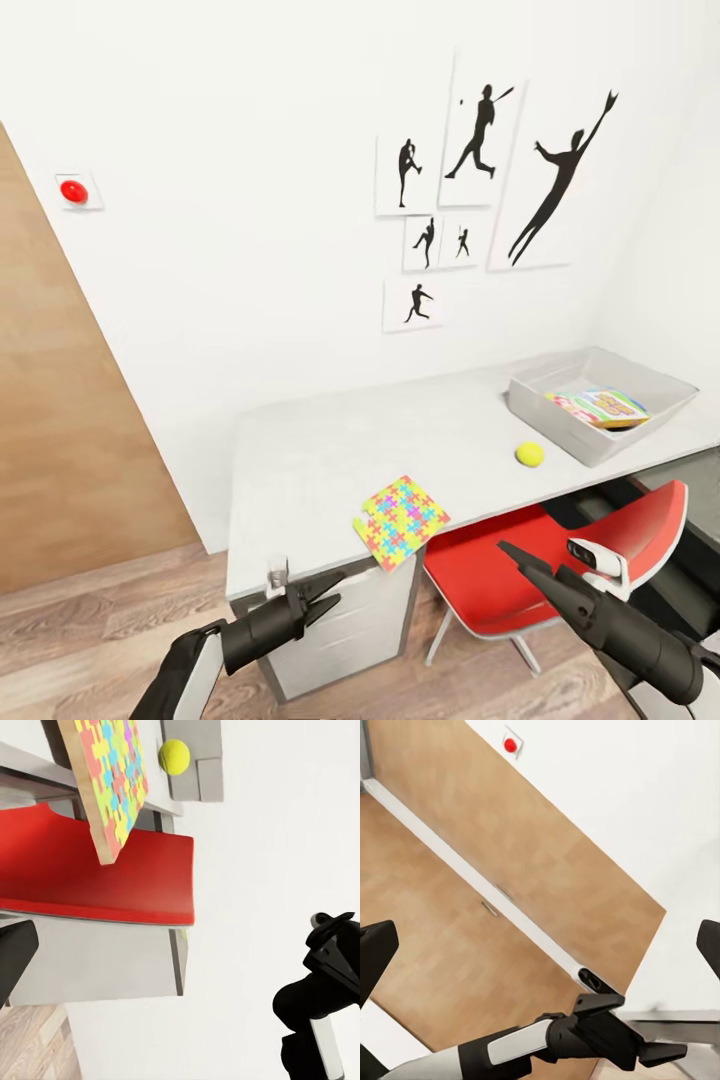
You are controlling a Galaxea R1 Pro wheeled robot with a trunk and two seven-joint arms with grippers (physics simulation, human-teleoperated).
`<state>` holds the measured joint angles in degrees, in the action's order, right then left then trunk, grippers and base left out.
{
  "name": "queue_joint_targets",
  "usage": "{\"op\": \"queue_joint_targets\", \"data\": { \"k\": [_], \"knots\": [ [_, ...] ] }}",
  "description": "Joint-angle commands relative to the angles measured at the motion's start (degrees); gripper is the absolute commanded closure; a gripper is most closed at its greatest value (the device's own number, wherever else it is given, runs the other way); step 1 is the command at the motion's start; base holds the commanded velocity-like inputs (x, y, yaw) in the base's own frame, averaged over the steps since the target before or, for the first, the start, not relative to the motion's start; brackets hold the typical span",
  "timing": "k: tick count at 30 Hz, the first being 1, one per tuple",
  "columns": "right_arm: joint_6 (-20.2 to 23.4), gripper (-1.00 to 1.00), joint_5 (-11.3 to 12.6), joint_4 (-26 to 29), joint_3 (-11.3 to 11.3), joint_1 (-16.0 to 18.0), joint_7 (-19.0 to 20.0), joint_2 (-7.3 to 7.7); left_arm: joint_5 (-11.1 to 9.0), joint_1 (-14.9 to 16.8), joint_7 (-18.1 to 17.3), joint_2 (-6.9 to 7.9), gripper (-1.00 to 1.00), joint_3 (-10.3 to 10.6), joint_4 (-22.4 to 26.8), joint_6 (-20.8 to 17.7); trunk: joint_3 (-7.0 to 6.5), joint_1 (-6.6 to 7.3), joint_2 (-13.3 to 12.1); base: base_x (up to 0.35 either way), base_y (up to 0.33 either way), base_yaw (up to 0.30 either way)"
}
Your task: Put all the toys in the child's room - the three board games (two on the bed and one on the table), the two jigsaw puzzles on the table, and the tennis ball on the table - inside the toy box on the table in the child's room.
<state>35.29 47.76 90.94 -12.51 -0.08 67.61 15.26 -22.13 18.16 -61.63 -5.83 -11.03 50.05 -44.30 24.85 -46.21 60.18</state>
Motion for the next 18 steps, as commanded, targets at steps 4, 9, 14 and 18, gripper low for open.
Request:
{"op": "queue_joint_targets", "data": {
  "k": [4,9,14,18],
  "knots": [
    [0.5,-1.00,0.4,0.0,-0.3,0.0,0.0,0.00,0.1,0.0,-0.1,-0.01,-1.00,-0.1,0.0,-0.4,0.03,0.00,0.0,-0.025,-0.019,0.000],
    [0.5,-1.00,0.4,0.0,-0.5,0.0,0.1,-0.04,0.0,0.0,-0.1,0.02,-1.00,-0.2,-0.1,-0.4,0.03,0.00,0.0,-0.023,-0.106,0.000],
    [0.6,-1.00,0.4,0.0,-0.6,0.0,0.1,-0.05,0.0,0.0,-0.1,0.03,-1.00,-0.4,-0.1,-0.4,0.03,0.00,0.0,-0.042,-0.165,0.000],
    [0.6,-1.00,0.4,0.0,-0.7,0.0,0.1,-0.05,0.0,0.0,-0.1,0.03,-1.00,-0.5,-0.1,-0.4,0.03,0.00,0.0,-0.013,-0.054,0.000]
  ]
}}
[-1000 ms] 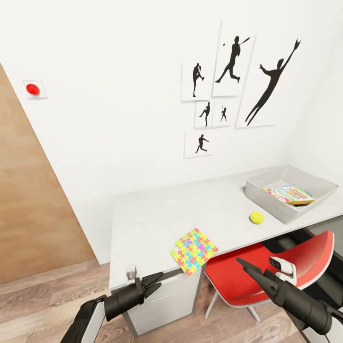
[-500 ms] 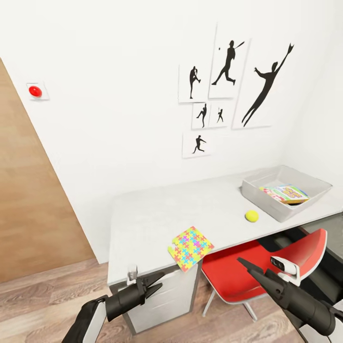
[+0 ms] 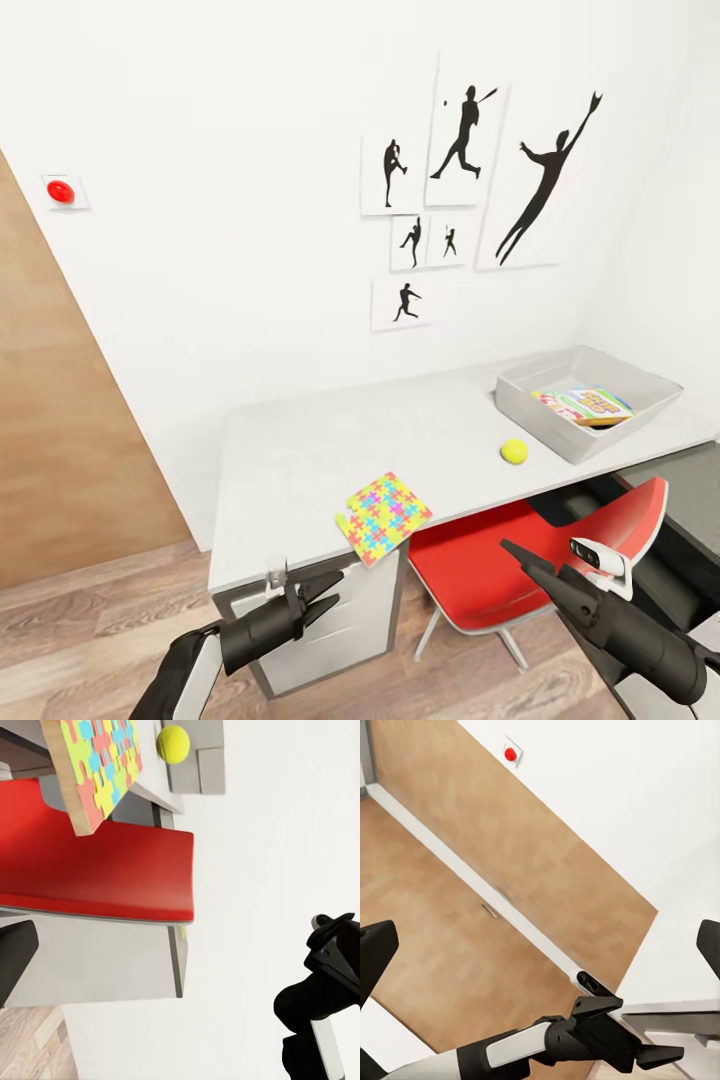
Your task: Put all the toys in the child's room - the three board games (two on the bed and one on the table), the two jigsaw puzzles on the table, and the tennis ball on the table - inside the toy box on the table in the child's room.
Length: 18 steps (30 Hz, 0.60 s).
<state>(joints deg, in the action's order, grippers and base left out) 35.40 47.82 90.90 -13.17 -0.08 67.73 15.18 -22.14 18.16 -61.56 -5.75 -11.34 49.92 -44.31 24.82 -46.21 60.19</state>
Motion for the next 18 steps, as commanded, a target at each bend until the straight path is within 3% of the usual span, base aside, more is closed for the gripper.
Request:
{"op": "queue_joint_targets", "data": {
  "k": [1,8,12,18],
  "knots": [
    [0.5,-1.00,0.3,0.0,0.0,0.0,-0.1,0.02,0.0,0.0,-0.1,-0.05,-1.00,-0.2,0.0,-0.4,0.05,0.00,0.0,-0.005,-0.023,0.000],
    [0.5,-1.00,0.3,0.0,-0.1,0.0,-0.1,0.08,0.1,0.0,0.1,-0.05,-1.00,-0.3,0.0,-0.4,0.05,0.00,0.0,-0.002,-0.008,0.000],
    [0.5,-1.00,0.3,0.0,-0.4,0.0,0.0,0.10,0.0,0.0,1.6,0.05,-1.00,-0.3,0.0,-0.4,0.77,-0.88,1.6,0.000,-0.002,0.000],
    [2.1,-1.00,0.4,0.0,-3.5,0.0,0.1,0.07,-0.1,0.0,4.8,0.28,-1.00,-0.6,-0.1,-0.3,1.67,-1.98,3.6,0.000,0.000,0.000]
  ]
}}
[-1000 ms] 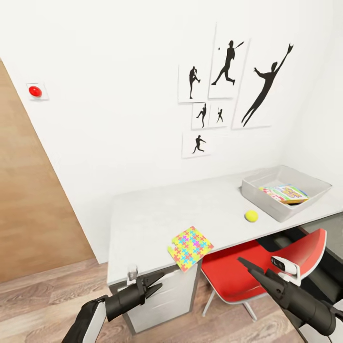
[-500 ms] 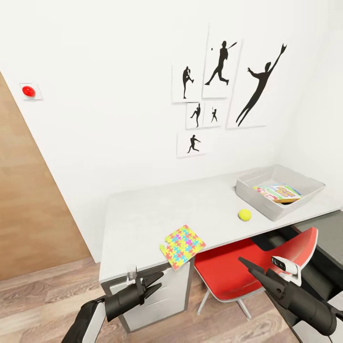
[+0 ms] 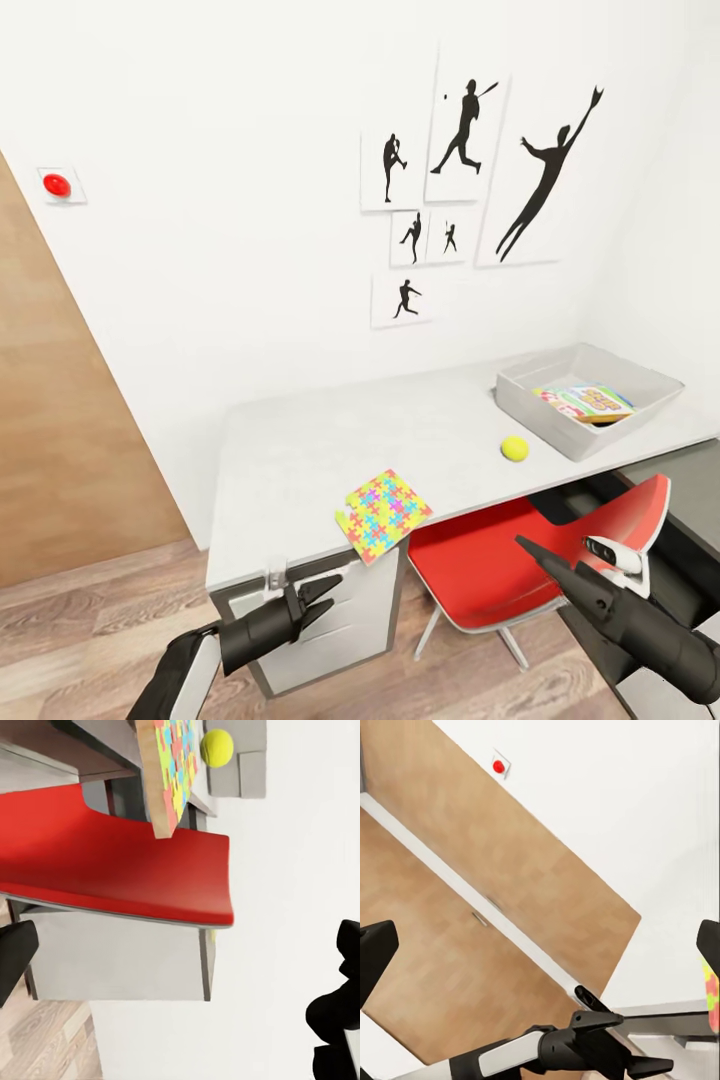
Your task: Put all the toys in the child's room - the three board games (two on the bed and one on the table), the two jigsaw puzzles on the table, and the tennis ball on the table - inside the toy box on the table in the child's room.
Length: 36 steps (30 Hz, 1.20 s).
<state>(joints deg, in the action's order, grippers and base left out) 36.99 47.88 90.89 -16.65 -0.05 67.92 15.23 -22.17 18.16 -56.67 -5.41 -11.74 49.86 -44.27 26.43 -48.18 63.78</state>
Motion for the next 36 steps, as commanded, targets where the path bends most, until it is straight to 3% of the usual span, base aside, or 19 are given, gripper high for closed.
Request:
{"op": "queue_joint_targets", "data": {
  "k": [1,9,18,25,31,36],
  "knots": [
    [0.7,-1.00,0.4,0.0,-0.5,0.0,0.0,0.01,0.0,0.0,0.2,-0.03,-1.00,-0.2,-0.1,-0.3,0.23,-0.23,0.5,0.000,0.000,0.000],
    [1.5,-1.00,0.2,0.0,-2.8,0.0,1.7,-0.14,-0.1,0.0,1.1,0.08,-1.00,-0.3,-1.0,0.0,1.67,-1.99,3.7,0.000,0.000,0.000],
    [1.6,-1.00,-0.2,-0.1,-3.1,0.0,2.1,-0.21,0.2,0.0,1.2,0.20,-1.00,-2.4,-3.3,0.9,3.29,-3.96,7.3,0.000,0.000,0.000],
    [1.6,-1.00,-0.2,-0.1,-3.2,0.0,2.1,-0.20,0.1,0.0,1.6,-0.14,-1.00,-2.9,-3.6,2.2,4.54,-5.50,10.1,0.000,0.000,0.000],
    [1.8,-1.00,0.0,-0.2,-3.3,0.0,2.3,0.00,-0.2,0.2,5.7,-0.43,-1.00,-2.9,-3.6,2.3,5.62,-6.82,12.5,0.000,0.000,0.000],
    [2.6,-1.00,0.2,-0.2,-4.8,0.0,3.4,0.02,-0.4,0.2,7.5,-0.46,-1.00,-3.0,-3.6,2.2,6.52,-7.92,14.5,0.000,0.000,0.000]
  ]
}}
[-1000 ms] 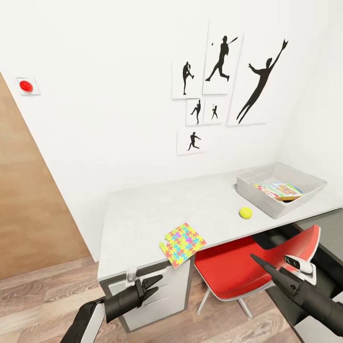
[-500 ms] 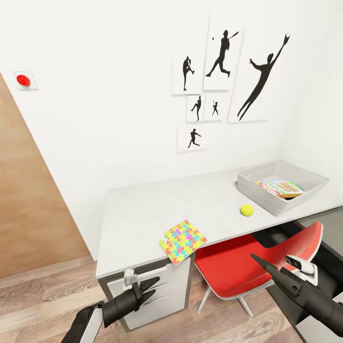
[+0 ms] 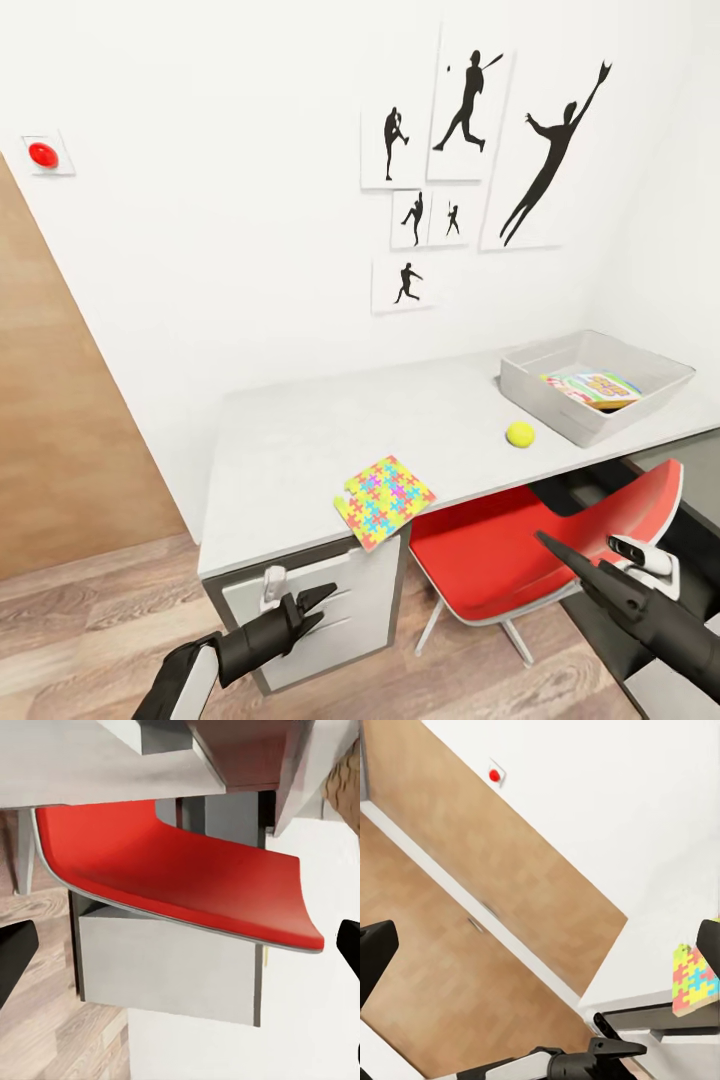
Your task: Put all the toys in the child's room - the three board games (two on the bed and one on the table), the two jigsaw puzzles on the table, and the tennis ball on the table - inside the toy box on the table in the child's room.
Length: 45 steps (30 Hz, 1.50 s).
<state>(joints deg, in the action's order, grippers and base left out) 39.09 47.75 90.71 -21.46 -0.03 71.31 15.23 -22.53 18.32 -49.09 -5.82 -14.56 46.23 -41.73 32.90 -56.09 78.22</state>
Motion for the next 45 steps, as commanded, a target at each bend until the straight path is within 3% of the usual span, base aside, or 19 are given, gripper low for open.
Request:
{"op": "queue_joint_targets", "data": {
  "k": [1,12,40,45],
  "knots": [
    [1.0,-1.00,0.3,0.0,-0.7,0.0,0.5,0.01,-0.1,0.0,0.1,-0.06,-1.00,-0.2,0.0,-0.4,0.05,-0.01,0.0,0.000,0.000,0.000],
    [2.2,-1.00,-0.1,0.0,-2.9,0.0,2.4,-0.02,0.0,0.1,0.4,-0.59,-1.00,-0.1,0.0,-0.2,1.67,-1.98,3.7,0.000,0.000,0.000],
    [2.1,-1.00,-0.1,-0.1,-3.0,-0.1,2.4,-0.11,0.2,0.1,0.4,-2.05,-1.00,1.0,0.6,-0.1,1.67,-1.98,3.7,0.000,-0.060,0.000],
    [2.1,-1.00,-0.1,-0.1,-3.0,-0.1,2.4,-0.11,0.2,0.1,0.3,-2.11,-1.00,1.0,0.6,-0.1,0.77,-0.89,1.6,0.000,-0.007,0.000]
  ]
}}
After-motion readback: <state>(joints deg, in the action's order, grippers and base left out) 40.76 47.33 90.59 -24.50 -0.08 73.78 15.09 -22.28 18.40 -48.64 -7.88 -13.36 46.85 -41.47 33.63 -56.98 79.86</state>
